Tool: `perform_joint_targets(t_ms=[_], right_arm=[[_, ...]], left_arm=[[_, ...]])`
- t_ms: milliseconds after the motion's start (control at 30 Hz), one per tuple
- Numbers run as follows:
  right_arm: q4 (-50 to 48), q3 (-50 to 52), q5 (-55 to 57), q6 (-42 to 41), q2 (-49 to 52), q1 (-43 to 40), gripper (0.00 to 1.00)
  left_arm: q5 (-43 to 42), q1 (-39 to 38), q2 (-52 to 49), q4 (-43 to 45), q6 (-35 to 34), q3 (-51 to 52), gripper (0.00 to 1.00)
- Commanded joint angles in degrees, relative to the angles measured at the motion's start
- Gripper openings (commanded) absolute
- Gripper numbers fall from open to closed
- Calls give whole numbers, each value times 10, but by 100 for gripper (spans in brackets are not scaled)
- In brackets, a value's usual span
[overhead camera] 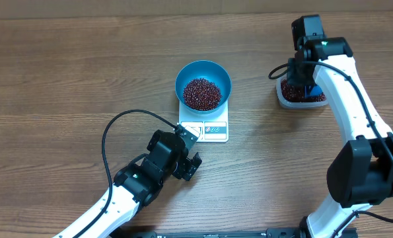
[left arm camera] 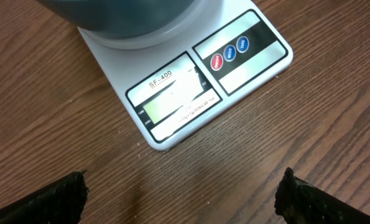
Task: Scoop item into bowl and weigh 150g on scale
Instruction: 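Lower the blue scoop into the red beans in the tub, right gripper, then drag and tilt the scoop through the beans to fill it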
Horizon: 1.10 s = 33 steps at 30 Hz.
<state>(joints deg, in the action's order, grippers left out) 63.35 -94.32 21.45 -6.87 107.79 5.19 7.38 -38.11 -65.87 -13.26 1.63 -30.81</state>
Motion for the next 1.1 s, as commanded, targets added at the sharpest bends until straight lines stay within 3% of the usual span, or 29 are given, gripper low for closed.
perform_joint_targets(t_ms=[0,267,700,1067], right_arm=[[-12,24,29,-6,-3,0,4],[-24,51,30,-5,-3,0,4],[-25,51,-152,-4,-3,-1,4],[-21,29,-209,-6,-3,-42,4]], left_arm=[[7,2,0,2,-3,-13,100],[7,2,0,2,-3,-13,100],[7,2,0,2,-3,-13,100],[7,2,0,2,-3,-13,100]])
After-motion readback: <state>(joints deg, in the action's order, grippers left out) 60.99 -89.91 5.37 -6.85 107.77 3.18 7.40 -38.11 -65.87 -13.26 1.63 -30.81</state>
